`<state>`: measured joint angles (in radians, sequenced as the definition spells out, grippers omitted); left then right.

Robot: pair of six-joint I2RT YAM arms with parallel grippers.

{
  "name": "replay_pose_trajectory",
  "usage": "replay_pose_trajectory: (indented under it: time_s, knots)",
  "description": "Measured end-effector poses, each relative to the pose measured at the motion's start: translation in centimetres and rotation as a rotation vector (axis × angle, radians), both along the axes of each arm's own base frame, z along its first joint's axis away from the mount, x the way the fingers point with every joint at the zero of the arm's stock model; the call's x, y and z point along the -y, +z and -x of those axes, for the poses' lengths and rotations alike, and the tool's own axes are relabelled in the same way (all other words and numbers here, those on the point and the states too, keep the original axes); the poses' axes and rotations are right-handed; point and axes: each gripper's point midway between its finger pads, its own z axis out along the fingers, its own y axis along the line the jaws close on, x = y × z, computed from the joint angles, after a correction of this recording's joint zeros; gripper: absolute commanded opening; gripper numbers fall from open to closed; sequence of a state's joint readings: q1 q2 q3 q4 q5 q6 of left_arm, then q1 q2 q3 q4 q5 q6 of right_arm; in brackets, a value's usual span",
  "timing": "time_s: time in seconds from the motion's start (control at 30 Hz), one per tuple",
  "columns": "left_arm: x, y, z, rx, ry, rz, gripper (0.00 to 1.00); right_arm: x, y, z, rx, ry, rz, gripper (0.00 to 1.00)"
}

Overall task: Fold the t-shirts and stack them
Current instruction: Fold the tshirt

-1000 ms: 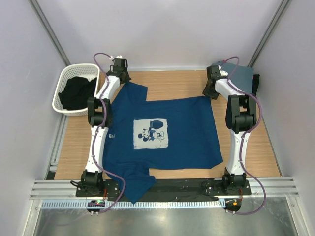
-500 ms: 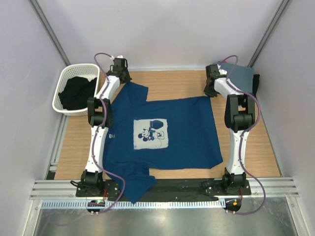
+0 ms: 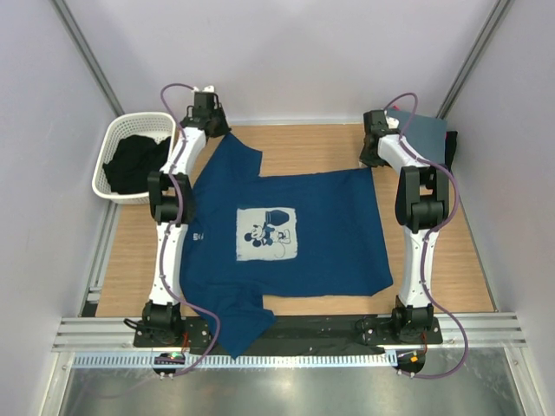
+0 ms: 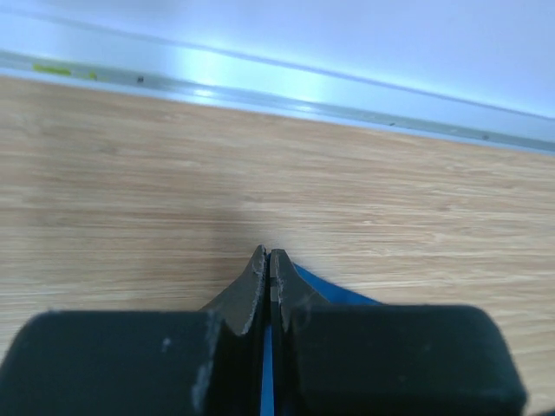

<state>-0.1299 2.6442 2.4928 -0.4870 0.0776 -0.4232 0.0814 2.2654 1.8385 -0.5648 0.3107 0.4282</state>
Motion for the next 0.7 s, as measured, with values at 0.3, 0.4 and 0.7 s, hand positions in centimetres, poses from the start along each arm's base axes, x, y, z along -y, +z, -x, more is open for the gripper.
replay_pose_trajectory:
  time_s: [0.3,0.4,0.7]
  knots:
    - [-0.4,6.5,0.4,0.098,-0.074,0.015,0.0,1.1,0.0,0.0,-0.006,0.007,0.007,0.01]
    - [-0.3,6.7,0.8,0.097,-0.095,0.015,0.0,1.2,0.0,0.0,-0.008,0.011,0.003,0.01]
    - [0.6,4.3,2.6,0.027,-0.175,0.066,0.0,1.1,1.2,0.1,0.012,0.014,0.002,0.01]
